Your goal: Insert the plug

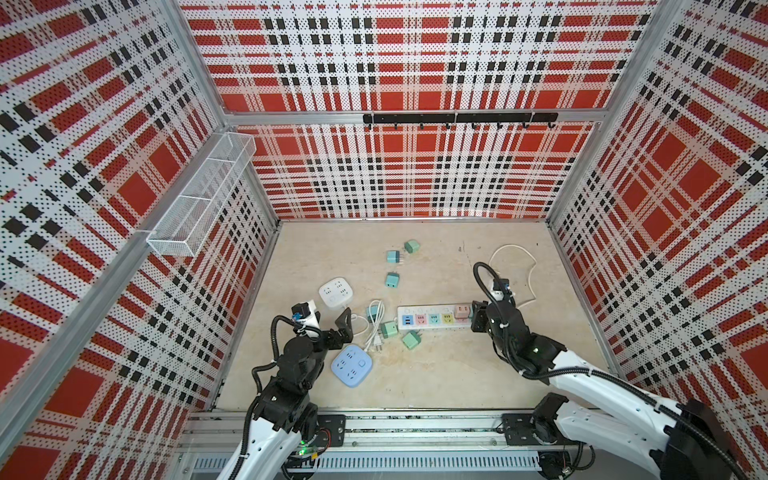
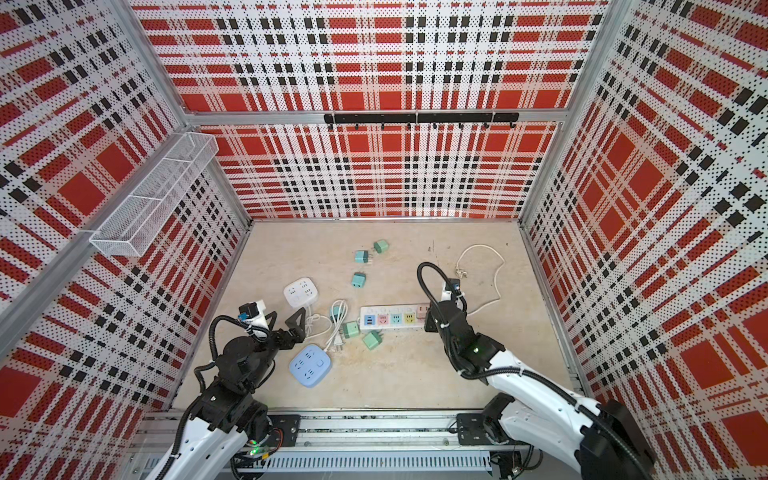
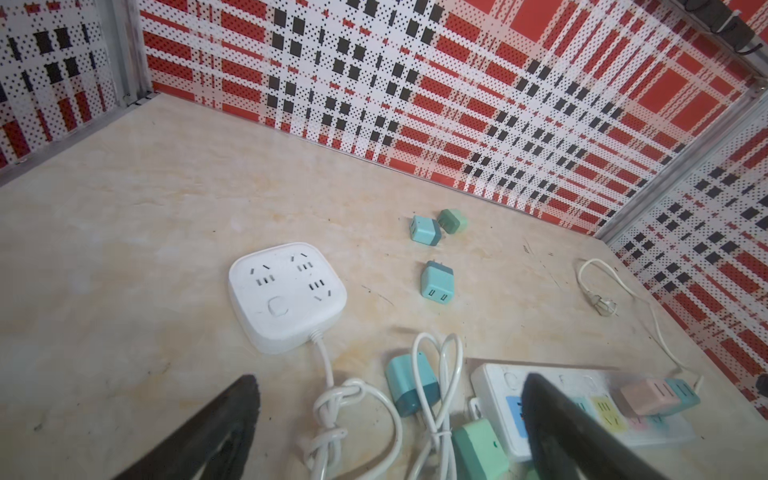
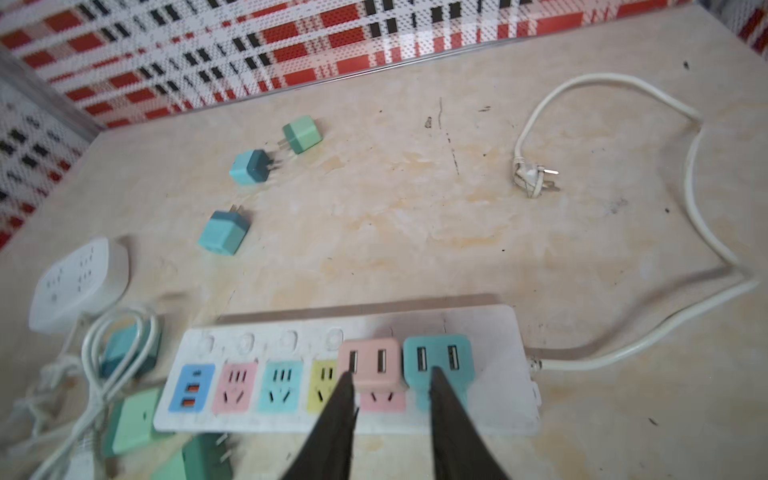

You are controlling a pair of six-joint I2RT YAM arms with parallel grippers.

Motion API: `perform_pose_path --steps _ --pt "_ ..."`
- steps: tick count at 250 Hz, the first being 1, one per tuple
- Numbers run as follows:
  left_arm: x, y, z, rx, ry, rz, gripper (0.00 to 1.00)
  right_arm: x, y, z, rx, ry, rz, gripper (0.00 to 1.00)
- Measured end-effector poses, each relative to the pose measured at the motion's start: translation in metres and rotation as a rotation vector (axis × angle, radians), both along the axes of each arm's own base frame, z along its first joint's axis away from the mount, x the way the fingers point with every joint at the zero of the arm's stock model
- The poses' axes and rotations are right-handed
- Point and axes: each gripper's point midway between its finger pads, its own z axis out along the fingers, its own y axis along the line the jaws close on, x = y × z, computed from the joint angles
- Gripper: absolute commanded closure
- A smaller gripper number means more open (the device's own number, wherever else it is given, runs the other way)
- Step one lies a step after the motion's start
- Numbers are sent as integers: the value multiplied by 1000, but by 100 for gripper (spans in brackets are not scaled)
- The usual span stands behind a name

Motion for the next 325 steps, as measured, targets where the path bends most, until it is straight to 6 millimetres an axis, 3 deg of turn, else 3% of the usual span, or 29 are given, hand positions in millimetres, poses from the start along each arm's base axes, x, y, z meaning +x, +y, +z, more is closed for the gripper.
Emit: perform_pose_path --steps 19,41,74,107,139,183,238,294,325 --pt "-3 0 -8 1 49 -1 1 9 0 -7 6 44 2 66" --pt "-8 2 -13 -1 102 5 1 5 19 -13 27 77 81 55" --pt "-14 8 -13 -15 112 33 1 -20 66 -14 24 78 251 52" --pt "-16 6 -9 -33 76 20 1 -48 114 -27 18 103 409 39" --pt "-17 0 -8 -44 74 -16 1 -69 142 -55 -45 166 480 24" --pt "-19 -4 -9 -48 78 -39 1 -79 175 -70 -109 196 502 21" --pt "-19 -6 -9 -46 81 -47 1 -72 193 -87 -125 206 501 13" --pt "-20 -8 -10 -43 84 -55 1 -70 210 -107 -119 247 535 13" --pt "-20 -9 -11 -39 88 -60 1 -71 218 -109 -90 252 560 13"
